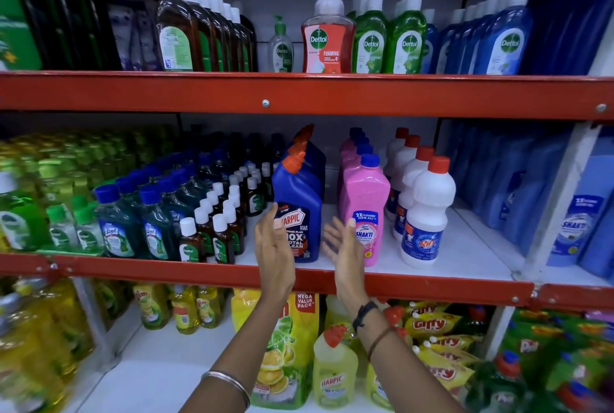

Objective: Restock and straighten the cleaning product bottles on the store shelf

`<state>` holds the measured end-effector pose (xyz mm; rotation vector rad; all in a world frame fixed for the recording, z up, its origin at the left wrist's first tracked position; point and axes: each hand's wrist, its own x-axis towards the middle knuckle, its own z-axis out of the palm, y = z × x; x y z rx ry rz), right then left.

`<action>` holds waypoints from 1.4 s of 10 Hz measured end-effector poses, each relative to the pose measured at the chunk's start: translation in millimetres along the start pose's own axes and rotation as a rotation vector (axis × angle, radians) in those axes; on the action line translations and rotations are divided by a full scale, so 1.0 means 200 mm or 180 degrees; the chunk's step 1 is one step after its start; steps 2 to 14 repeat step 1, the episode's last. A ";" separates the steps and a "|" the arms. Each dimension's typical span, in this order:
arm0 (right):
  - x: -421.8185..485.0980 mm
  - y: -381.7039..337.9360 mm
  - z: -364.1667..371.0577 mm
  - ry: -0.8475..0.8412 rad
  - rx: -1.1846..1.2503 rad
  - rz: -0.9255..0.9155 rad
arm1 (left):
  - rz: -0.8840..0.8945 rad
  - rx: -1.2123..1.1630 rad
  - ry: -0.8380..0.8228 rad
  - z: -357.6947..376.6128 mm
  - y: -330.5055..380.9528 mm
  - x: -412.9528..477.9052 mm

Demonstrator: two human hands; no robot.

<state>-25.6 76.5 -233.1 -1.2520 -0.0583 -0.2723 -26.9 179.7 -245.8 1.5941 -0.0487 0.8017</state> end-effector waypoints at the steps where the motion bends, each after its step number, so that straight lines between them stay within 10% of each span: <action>1: -0.15 0.01 -0.17 0.0269 -0.0109 -0.0212 | 0.0721 0.0200 0.0209 0.03 0.09 0.00; 14: -0.15 0.01 -0.17 0.0269 -0.0109 -0.0212 | 0.0721 0.0200 0.0209 0.03 0.09 0.00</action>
